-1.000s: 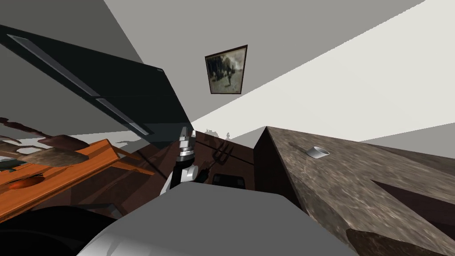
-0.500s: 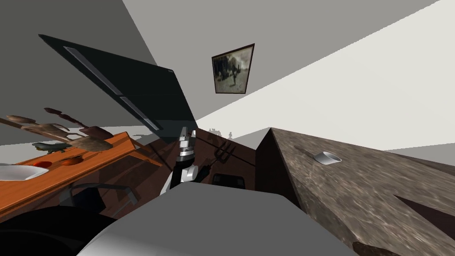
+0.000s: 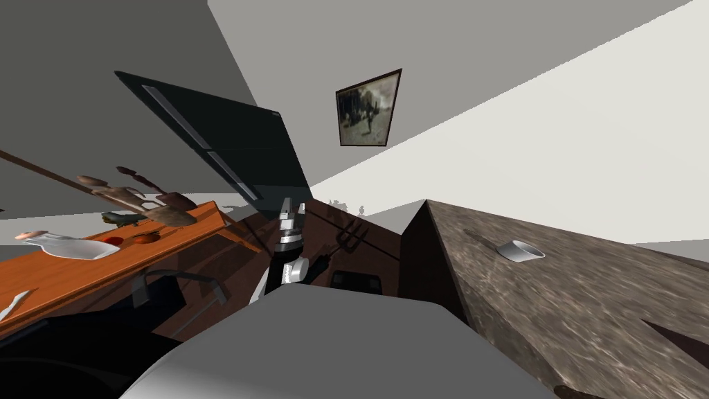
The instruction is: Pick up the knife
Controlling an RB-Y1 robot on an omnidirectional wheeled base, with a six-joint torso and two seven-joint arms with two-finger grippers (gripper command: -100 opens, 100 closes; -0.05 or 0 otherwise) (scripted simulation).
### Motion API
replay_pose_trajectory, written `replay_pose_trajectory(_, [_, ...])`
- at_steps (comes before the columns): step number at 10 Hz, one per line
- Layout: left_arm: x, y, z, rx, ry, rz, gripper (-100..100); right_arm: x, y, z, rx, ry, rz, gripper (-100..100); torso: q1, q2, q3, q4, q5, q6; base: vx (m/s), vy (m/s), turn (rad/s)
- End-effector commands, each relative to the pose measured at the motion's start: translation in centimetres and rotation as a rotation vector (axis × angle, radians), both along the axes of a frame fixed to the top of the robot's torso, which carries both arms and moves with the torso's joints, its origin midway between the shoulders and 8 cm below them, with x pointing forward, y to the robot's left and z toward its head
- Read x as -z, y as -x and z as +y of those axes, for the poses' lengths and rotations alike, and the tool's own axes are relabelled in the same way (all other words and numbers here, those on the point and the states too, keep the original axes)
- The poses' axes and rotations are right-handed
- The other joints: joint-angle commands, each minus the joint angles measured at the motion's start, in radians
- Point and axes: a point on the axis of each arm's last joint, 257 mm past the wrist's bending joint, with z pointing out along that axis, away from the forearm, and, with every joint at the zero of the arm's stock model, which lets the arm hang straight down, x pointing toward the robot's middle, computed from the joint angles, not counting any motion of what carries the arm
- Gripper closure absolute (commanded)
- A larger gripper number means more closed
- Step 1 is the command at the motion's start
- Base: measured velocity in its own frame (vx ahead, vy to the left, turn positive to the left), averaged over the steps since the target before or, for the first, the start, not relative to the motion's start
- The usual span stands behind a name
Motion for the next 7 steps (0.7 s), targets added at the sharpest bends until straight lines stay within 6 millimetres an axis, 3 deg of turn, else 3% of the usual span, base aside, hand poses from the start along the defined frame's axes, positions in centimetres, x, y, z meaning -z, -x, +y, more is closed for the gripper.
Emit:
replay_pose_trajectory(1, [0.0, 0.0, 0.0, 0.000, 0.000, 0.000, 0, -0.2, -0.3, 0.4, 0.006, 0.023, -0.005, -100, 0.000, 0.000, 0.000, 0.000, 0.000, 0.000, -0.035, 0.038, 0.117])
replay_pose_trajectory(2, [0.0, 0.0, 0.0, 0.000, 0.000, 0.000, 0, -0.1, -0.6, 0.6, -0.006, 0.017, -0.009, -100, 0.001, 0.000, 0.000, 0.000, 0.000, 0.000, 0.000, 0.000, 0.000])
replay_pose_trajectory(3, [0.0, 0.0, 0.0, 0.000, 0.000, 0.000, 0, -1.3, 0.5, 0.0, 0.037, 0.077, 0.018, -100, -0.001, -0.001, -0.001, 0.000, 0.000, 0.000, -0.042, 0.044, 0.140])
replay_pose_trajectory(7, [0.0, 0.0, 0.0, 0.000, 0.000, 0.000, 0, -1.1, -0.5, 0.7, 0.008, 0.072, 0.000, -100, -0.002, -0.002, -0.001, 0.000, -0.001, 0.000, -0.011, 0.012, 0.036])
